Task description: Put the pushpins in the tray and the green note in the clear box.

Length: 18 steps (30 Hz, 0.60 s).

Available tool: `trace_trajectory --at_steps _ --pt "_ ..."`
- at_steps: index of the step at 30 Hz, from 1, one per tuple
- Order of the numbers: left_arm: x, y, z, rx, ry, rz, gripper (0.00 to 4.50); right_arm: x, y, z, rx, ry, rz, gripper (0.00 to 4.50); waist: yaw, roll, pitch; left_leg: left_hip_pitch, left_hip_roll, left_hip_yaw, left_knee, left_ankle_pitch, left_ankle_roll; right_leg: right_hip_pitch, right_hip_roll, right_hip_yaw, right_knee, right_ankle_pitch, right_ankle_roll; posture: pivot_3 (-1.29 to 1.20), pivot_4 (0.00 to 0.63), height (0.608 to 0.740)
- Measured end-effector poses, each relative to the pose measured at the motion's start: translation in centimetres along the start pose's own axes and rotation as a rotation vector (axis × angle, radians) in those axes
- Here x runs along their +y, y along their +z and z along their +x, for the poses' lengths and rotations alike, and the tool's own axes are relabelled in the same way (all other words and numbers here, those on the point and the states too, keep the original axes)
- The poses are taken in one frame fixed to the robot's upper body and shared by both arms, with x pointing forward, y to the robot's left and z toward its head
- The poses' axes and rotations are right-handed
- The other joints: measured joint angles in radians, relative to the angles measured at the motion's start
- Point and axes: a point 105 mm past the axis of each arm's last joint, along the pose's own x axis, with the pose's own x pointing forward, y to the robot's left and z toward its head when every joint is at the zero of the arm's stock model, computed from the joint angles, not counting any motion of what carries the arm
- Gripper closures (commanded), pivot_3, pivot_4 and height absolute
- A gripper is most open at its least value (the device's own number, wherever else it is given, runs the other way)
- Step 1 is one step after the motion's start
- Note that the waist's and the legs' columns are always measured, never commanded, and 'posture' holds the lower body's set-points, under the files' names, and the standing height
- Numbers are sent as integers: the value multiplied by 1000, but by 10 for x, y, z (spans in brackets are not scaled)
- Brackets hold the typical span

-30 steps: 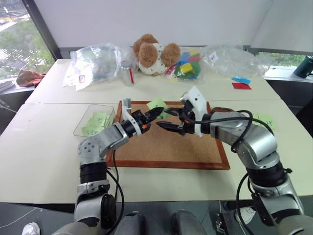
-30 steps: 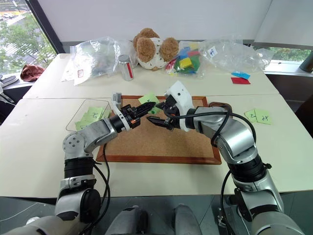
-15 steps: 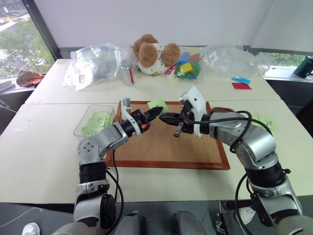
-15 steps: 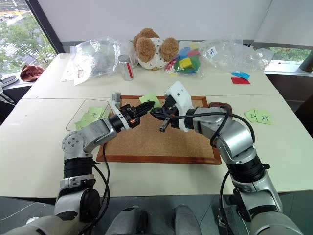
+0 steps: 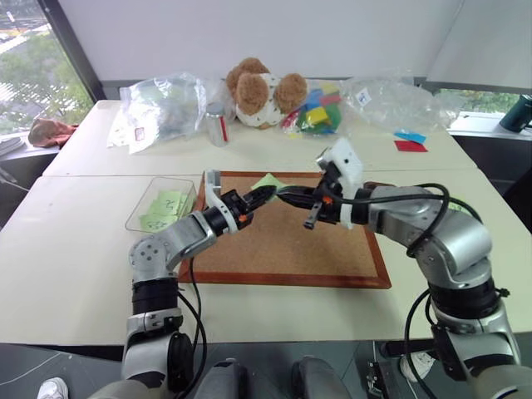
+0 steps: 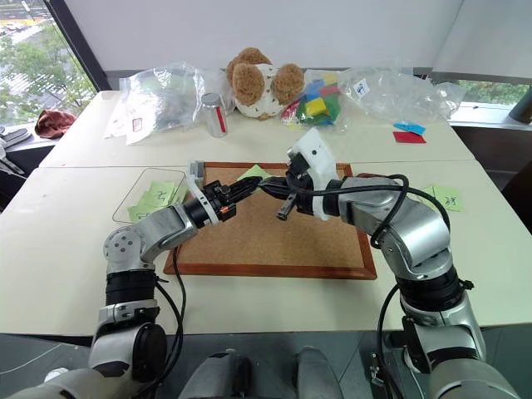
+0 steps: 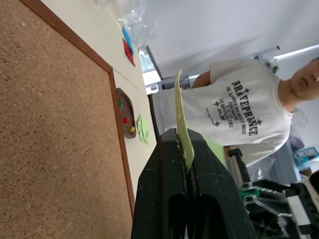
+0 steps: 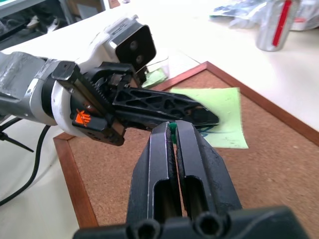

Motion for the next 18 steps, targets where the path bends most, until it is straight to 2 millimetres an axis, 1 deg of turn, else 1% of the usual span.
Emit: trace_trajectory --at_steps 8,13,18 --pt "0 0 1 -2 2 9 4500 -8 4 -3 -25 -51 2 4463 0 0 0 0 0 0 0 0 0 0 0 0 0 0 0 0 150 740" --pt "0 0 2 -4 -3 10 4500 -3 15 -1 -119 -19 62 4463 -1 0 0 0 0 0 0 0 0 0 0 0 0 0 0 0 150 740" --pt "4 0 0 -10 17 12 4500 -5 28 -6 -196 -25 85 4463 0 0 0 0 0 0 0 0 0 0 0 0 0 0 0 0 150 740"
